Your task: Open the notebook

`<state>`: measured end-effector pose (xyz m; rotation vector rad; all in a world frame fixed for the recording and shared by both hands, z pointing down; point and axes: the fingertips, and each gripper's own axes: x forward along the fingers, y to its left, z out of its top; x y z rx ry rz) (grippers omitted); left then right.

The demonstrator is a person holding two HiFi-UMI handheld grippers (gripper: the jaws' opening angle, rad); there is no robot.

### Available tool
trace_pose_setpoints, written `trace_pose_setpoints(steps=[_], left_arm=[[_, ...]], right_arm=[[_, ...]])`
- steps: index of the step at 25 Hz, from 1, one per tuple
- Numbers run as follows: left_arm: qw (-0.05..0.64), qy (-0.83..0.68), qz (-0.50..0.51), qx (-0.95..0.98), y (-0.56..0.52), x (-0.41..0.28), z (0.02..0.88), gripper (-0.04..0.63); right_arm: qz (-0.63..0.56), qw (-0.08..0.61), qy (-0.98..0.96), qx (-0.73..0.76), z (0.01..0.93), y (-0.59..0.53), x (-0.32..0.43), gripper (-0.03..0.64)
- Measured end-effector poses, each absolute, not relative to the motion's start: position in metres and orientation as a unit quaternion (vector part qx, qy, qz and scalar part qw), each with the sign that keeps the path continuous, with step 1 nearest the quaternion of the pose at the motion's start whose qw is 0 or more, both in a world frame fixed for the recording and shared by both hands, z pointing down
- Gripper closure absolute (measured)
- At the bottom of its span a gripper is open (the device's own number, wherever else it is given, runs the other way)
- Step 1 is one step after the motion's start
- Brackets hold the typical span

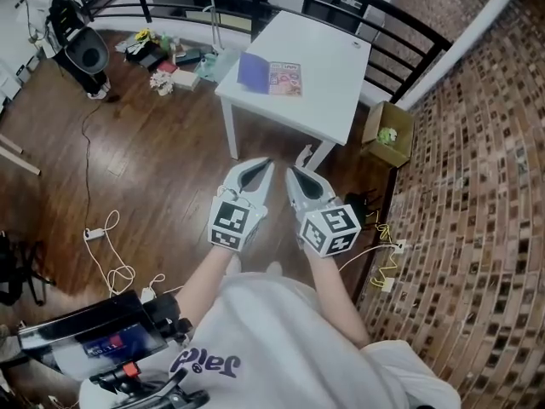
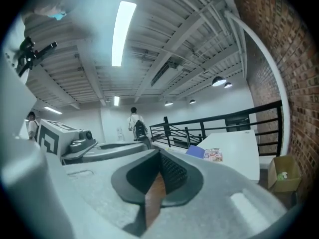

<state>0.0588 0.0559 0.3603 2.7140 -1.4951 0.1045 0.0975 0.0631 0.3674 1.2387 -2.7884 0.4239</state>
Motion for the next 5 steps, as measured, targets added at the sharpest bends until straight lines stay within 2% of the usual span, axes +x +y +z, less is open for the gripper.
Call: trace_pose_setpoints(steps=[5], left_arm=[[0.022,-0.479,0.035,0.877,0.0587,0.0546,0.3657,0.579]], right_arm=[[0.138,0.031,-0.902,0.408,0.3715,0.0629,0.0964,0.624]])
